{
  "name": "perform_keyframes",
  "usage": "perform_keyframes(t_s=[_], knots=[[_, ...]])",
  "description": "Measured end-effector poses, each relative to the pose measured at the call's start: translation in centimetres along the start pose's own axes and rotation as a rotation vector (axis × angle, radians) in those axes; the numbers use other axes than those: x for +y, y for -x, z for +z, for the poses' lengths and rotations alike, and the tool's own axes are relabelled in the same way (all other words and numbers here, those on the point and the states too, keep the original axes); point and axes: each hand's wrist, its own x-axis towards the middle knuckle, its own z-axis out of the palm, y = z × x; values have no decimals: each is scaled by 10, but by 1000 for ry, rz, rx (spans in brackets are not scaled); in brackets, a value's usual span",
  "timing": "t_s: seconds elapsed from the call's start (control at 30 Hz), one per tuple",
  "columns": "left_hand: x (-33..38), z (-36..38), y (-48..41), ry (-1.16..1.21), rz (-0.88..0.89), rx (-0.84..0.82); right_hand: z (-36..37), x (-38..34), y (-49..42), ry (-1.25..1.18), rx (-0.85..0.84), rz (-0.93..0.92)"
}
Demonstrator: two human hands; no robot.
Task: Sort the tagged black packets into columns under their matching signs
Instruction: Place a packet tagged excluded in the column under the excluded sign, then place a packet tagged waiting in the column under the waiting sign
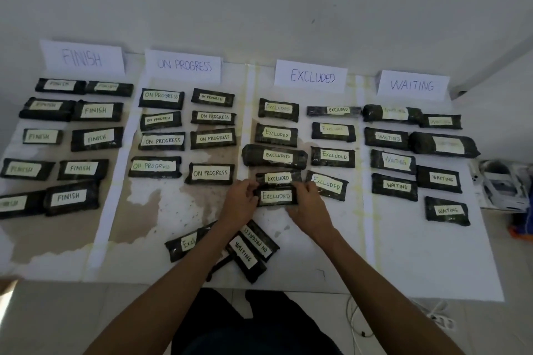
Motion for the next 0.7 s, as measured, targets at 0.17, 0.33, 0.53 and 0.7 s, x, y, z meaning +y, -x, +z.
perform_keyframes(t_s=[0.17,0.33,0.53,0.7], knots=[[-28,-16,39,-227,165,-41,8,-23,23,-18,-195,-69],[-47,-19,72,-370,176,-30,34,-46,39,48,-358,-50],[-41,-26,76,-301,211,-17,36,-64,31,51,-368,40],[-30,-40,75,-186,162,15,19,-72,30,-142,-225,183]])
